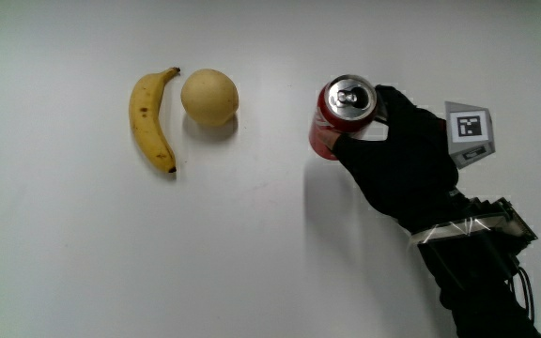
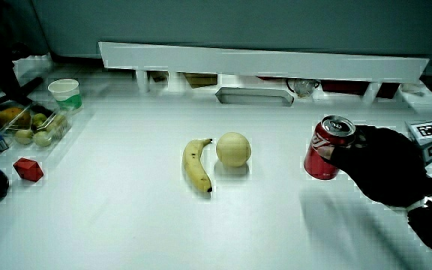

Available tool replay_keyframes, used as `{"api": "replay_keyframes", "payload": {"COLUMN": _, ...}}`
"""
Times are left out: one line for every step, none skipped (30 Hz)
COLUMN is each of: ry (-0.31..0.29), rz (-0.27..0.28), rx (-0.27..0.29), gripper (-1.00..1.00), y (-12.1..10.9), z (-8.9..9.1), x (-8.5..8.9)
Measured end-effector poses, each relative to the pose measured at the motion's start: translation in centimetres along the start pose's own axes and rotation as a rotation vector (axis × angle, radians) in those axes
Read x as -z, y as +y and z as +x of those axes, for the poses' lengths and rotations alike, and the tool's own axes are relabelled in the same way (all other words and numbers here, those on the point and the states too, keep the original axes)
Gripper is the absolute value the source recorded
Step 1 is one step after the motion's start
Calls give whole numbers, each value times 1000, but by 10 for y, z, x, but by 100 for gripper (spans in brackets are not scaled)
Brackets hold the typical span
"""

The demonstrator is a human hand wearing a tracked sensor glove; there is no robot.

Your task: Pick cola

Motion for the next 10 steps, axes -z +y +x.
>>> {"api": "replay_keyframes", "payload": {"ry": 50, "rz": -71, "rx": 25, "gripper": 100, "y": 1, "z": 0, "x": 2}}
{"api": "replay_keyframes", "payload": {"ry": 3, "rz": -13, "rx": -21, "gripper": 100, "y": -2, "z": -11, "x": 2}}
{"api": "replay_keyframes", "payload": {"ry": 9, "rz": -16, "rx": -39, "gripper": 100, "y": -3, "z": -16, "x": 4}}
{"api": "replay_keyframes", "payload": {"ry": 64, "rz": -87, "rx": -7, "gripper": 100, "y": 0, "z": -13, "x": 7}}
{"api": "replay_keyframes", "payload": {"ry": 58, "rz": -89, "rx": -44, "gripper": 100, "y": 1, "z": -16, "x": 9}}
{"api": "replay_keyframes", "payload": {"ry": -7, "rz": -53, "rx": -46, "gripper": 100, "y": -3, "z": -25, "x": 11}}
{"api": "replay_keyframes", "payload": {"ry": 50, "rz": -98, "rx": -63, "gripper": 100, "y": -1, "z": -23, "x": 13}}
{"api": "replay_keyframes", "payload": {"ry": 67, "rz": -110, "rx": -44, "gripper": 100, "y": -3, "z": -28, "x": 15}}
{"api": "replay_keyframes", "payload": {"ry": 60, "rz": -117, "rx": -40, "gripper": 100, "y": -4, "z": -32, "x": 17}}
{"api": "replay_keyframes", "payload": {"ry": 71, "rz": -118, "rx": -57, "gripper": 100, "y": -3, "z": -34, "x": 20}}
